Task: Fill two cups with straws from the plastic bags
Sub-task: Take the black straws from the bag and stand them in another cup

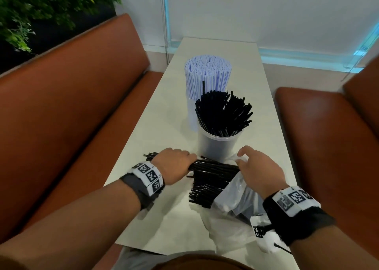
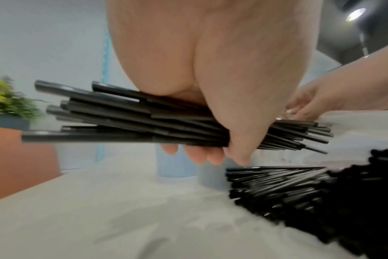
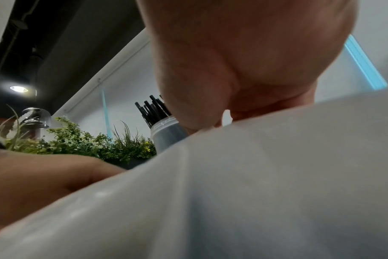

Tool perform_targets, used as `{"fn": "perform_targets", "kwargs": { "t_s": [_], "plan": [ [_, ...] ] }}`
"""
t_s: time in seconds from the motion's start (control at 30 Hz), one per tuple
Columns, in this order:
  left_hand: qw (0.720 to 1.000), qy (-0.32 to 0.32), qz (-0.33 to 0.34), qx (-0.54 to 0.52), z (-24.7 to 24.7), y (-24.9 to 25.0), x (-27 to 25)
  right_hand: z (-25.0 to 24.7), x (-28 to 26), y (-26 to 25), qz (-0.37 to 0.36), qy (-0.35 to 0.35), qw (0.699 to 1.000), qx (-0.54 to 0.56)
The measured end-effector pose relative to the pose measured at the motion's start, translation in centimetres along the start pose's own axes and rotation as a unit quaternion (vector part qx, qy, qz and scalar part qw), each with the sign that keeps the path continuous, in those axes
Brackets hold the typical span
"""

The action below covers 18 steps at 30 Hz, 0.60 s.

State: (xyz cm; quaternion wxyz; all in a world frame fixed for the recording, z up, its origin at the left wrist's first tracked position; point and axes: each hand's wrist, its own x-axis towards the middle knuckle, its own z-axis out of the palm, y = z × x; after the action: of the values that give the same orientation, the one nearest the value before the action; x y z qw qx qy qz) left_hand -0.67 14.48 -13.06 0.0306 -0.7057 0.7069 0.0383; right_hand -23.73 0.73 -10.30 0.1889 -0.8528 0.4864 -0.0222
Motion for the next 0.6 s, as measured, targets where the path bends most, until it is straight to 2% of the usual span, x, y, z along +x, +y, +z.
{"fn": "perform_targets", "kwargs": {
  "t_s": [0.13,0.2,0.27,0.33,0.37,0.43,0.47,0.53,0.57,0.6],
  "plan": [
    [0.997,-0.008,-0.074,-0.029,0.4,-3.3,-2.5,0.5,0.2,-0.1,0.012,-0.014,1.000,0.022],
    [0.994,0.004,-0.099,-0.050,0.3,-3.6,-3.4,0.3,-0.1,-0.6,-0.018,0.065,0.991,0.112],
    [0.992,0.032,-0.101,-0.074,-0.2,-2.9,-3.7,-0.2,-0.9,-1.9,-0.066,0.151,0.949,0.269],
    [0.989,0.065,-0.082,-0.102,-1.0,-1.1,-3.4,-0.4,-1.7,-3.4,-0.081,0.144,0.890,0.425],
    [0.988,0.079,-0.068,-0.114,-1.5,0.1,-3.0,-0.3,-2.0,-4.2,-0.078,0.107,0.875,0.465],
    [0.986,0.099,-0.042,-0.124,-2.4,2.4,-2.0,-0.2,-2.5,-5.4,-0.075,0.054,0.873,0.480],
    [0.986,0.108,-0.035,-0.125,-2.9,3.3,-1.5,-0.2,-2.7,-5.6,-0.079,0.077,0.864,0.491],
    [0.982,0.130,-0.034,-0.131,-3.7,4.4,-0.7,-0.8,-2.7,-5.3,-0.084,0.177,0.829,0.524],
    [0.980,0.144,-0.038,-0.134,-3.9,4.8,-0.4,-1.0,-2.6,-5.0,-0.089,0.194,0.827,0.520],
    [0.978,0.156,-0.039,-0.134,-4.1,5.2,-0.2,-1.2,-2.5,-4.9,-0.102,0.181,0.845,0.493]
  ]
}}
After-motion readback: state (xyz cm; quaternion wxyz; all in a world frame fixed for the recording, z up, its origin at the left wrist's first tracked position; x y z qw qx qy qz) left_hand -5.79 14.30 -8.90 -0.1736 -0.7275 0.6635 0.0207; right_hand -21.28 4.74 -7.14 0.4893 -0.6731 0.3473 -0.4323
